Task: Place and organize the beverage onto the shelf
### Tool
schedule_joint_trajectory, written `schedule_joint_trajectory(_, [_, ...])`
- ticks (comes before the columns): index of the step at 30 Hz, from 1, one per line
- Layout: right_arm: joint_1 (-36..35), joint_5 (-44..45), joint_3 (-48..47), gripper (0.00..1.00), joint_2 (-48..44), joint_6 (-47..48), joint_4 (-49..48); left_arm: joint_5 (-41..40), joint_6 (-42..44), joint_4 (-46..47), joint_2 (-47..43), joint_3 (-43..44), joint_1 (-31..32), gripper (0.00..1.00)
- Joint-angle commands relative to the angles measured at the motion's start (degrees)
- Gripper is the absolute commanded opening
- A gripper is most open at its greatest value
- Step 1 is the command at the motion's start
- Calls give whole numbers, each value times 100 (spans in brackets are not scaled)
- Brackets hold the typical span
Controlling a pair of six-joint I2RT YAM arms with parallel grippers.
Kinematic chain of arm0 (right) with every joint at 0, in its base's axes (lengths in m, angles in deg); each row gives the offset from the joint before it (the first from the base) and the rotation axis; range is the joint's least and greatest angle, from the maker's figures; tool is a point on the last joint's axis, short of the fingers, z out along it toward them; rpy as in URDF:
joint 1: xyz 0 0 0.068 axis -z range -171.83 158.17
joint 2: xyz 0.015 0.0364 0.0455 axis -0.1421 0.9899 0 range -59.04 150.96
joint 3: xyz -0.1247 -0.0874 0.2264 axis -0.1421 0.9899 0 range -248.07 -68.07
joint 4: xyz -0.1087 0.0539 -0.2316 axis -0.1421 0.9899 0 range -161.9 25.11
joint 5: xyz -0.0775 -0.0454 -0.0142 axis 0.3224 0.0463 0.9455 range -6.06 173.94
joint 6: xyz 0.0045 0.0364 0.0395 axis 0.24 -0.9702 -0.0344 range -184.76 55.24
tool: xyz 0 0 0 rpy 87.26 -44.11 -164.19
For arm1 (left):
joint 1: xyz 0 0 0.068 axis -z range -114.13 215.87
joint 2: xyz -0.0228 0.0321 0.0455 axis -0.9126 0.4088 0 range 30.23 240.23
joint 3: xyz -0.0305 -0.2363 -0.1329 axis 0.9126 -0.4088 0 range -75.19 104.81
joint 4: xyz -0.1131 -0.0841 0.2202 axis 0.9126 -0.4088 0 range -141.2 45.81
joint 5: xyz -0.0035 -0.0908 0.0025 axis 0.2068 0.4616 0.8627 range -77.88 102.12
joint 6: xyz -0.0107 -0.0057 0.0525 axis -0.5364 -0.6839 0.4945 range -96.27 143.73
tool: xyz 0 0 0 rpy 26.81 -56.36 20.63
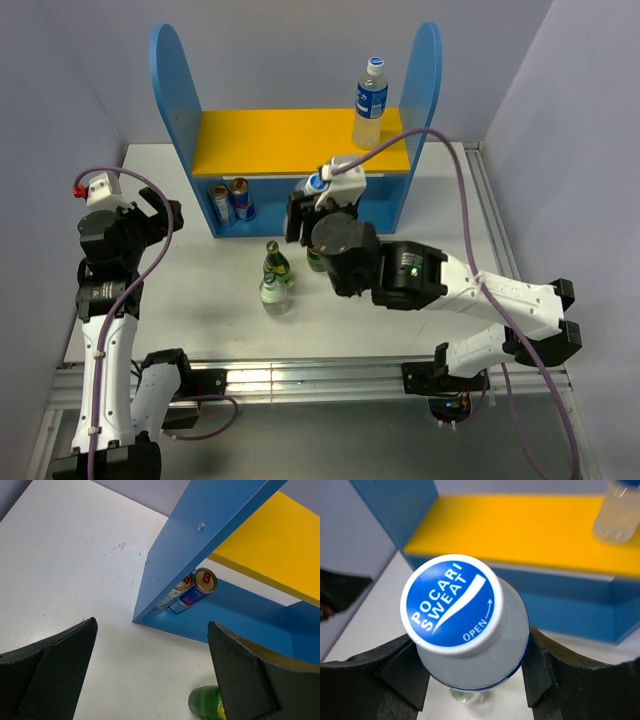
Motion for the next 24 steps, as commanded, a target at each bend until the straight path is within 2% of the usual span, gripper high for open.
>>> schedule_joint_trajectory(1, [258, 435, -896, 0, 164, 1501, -859, 74, 4, 177, -106, 43, -43, 98])
schedule_joint_trajectory(7, [1409, -409, -2530, 0, 1024, 1934, -703, 57, 4, 177, -106, 43, -34, 98])
schedule_joint_trajectory(16, [2946, -1393, -3305, 0, 1949, 1891, -825, 109, 4, 186, -89, 34, -34, 98])
schedule_joint_trajectory(24, [3660, -1877, -3675, 0, 2467, 1618, -781, 127, 12, 186, -53, 34, -34, 98])
